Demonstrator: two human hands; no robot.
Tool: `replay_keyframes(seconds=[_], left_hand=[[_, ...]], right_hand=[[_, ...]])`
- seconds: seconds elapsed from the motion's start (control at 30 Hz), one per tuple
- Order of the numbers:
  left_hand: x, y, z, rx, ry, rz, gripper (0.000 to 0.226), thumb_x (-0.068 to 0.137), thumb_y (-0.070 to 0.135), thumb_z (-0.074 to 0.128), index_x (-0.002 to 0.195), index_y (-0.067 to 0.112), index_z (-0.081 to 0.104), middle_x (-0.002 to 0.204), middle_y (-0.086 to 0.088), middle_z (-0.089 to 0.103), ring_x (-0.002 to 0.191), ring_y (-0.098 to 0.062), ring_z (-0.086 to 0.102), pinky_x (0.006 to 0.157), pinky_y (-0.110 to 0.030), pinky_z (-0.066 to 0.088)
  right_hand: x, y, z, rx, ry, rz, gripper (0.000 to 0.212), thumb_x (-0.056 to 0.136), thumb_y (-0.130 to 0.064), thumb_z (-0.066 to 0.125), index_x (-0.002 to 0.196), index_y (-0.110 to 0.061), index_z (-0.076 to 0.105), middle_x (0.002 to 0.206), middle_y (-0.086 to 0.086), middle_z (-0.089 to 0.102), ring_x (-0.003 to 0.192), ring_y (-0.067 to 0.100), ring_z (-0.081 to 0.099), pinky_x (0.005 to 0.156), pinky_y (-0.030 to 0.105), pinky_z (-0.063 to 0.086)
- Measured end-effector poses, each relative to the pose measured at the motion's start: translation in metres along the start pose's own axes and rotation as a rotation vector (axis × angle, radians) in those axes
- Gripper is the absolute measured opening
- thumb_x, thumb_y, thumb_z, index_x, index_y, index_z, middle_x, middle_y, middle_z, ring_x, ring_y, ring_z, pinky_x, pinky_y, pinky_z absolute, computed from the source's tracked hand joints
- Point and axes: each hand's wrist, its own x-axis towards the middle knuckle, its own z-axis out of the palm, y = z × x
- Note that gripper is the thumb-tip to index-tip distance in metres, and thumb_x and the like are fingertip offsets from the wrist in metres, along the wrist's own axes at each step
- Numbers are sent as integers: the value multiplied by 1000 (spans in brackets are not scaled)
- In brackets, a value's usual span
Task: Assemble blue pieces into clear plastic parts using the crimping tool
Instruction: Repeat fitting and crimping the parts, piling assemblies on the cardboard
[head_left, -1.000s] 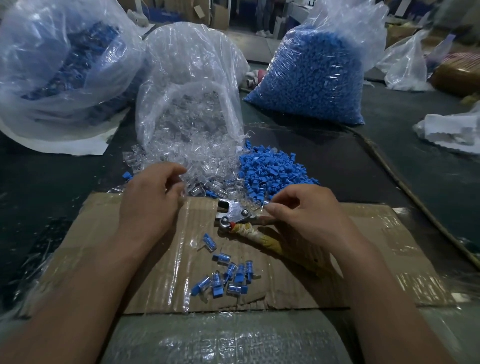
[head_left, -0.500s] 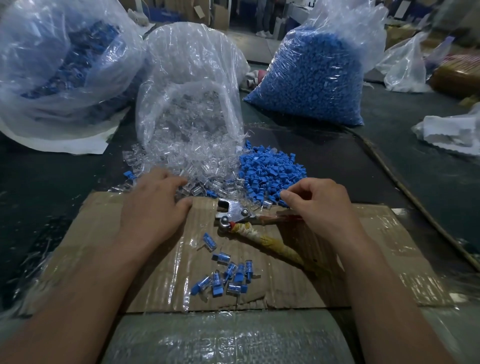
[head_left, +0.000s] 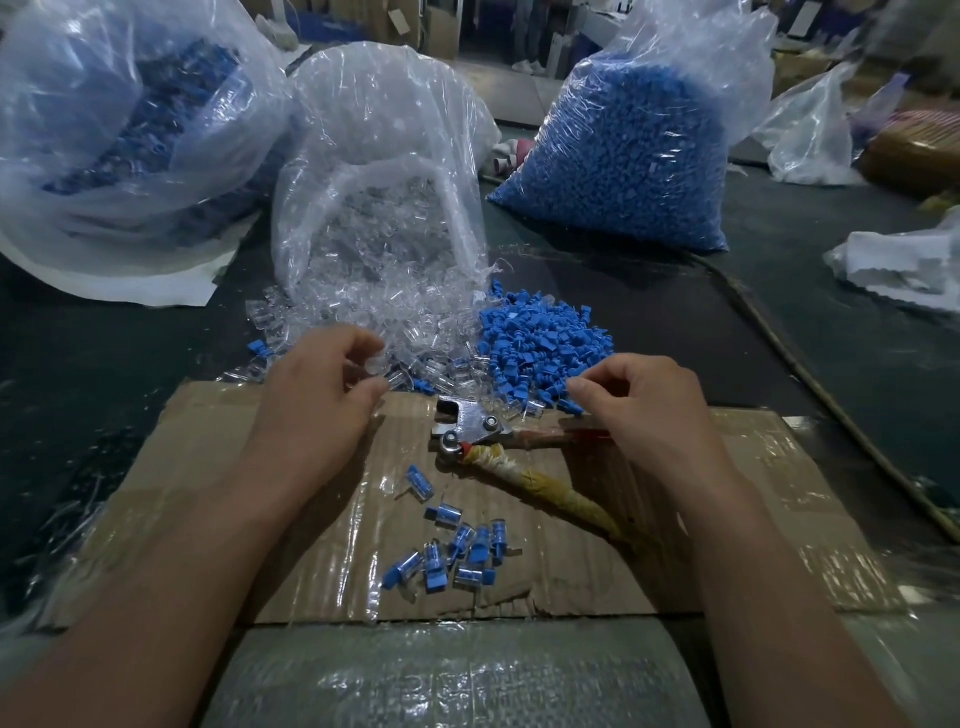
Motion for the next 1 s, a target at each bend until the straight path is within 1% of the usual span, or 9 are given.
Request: replay_keyframes(seconds=[0.13,0.23,0.3,0.37,0.43,0.53,0.67,0.77,1.0], left_hand=[[-6,7,-3,-234,-47,-53,26,74,5,73,90,24,65,80,9,63,70,-1,60,58,-7,46],[-12,15,-4,-400,-84,-97,28,70,4,74,79,28,64,71,5,65,64,2,63,52,-5,46],[-14,18,-4,-485,-108,-121,27,69,3,73,78,27,64,67,3,66,63,1,64,49,-7,46],[-15,20,-5,-539,-136,-130,26,70,3,71,78,27,64,72,9,67,65,0,65,49,-8,47],[-15,20,-6,-546,-149,-124,26,72,4,69,79,29,65,76,13,67,66,-1,65,52,-10,49],[-15,21,-7,-571,-157,-121,28,75,2,66,80,30,66,75,12,67,65,-3,65,54,-11,49],[-16,21,-6,-612,-175,-148,28,74,-1,66,82,25,64,71,9,67,61,-4,64,53,-15,52],[-16,22,-4,-617,-173,-142,17,73,1,67,76,18,64,68,4,69,58,-5,63,55,-14,52],[-16,25,-2,-640,-219,-128,11,79,4,62,75,14,64,72,-3,70,63,-8,66,57,-14,52]], right_hand=[[2,2,1,0,11,6,15,86,-32,62,72,-34,57,68,-22,53,67,-2,51,59,15,40],[3,3,4,-19,-16,10,4,85,-27,64,82,-29,66,71,-23,52,70,-2,50,66,21,42],[4,3,7,-71,-28,-7,8,83,-25,66,90,-24,70,72,-23,48,70,-2,48,68,22,40],[4,3,10,-123,-34,-16,13,82,-26,67,95,-23,70,75,-20,47,72,1,47,69,24,38],[5,2,11,-159,-26,-12,14,82,-27,68,96,-23,70,79,-16,47,76,4,47,69,25,38],[7,1,14,-206,-21,4,14,82,-29,67,94,-23,69,88,-10,50,81,8,48,70,26,39],[9,0,17,-258,-52,36,12,84,-31,65,93,-24,69,99,-4,60,90,13,54,75,30,46],[9,0,18,-252,-63,52,11,85,-29,62,93,-24,68,98,-4,64,90,12,56,76,32,48],[7,4,16,-182,-47,-4,5,89,-24,56,85,-26,57,83,-11,55,78,6,49,64,24,37]])
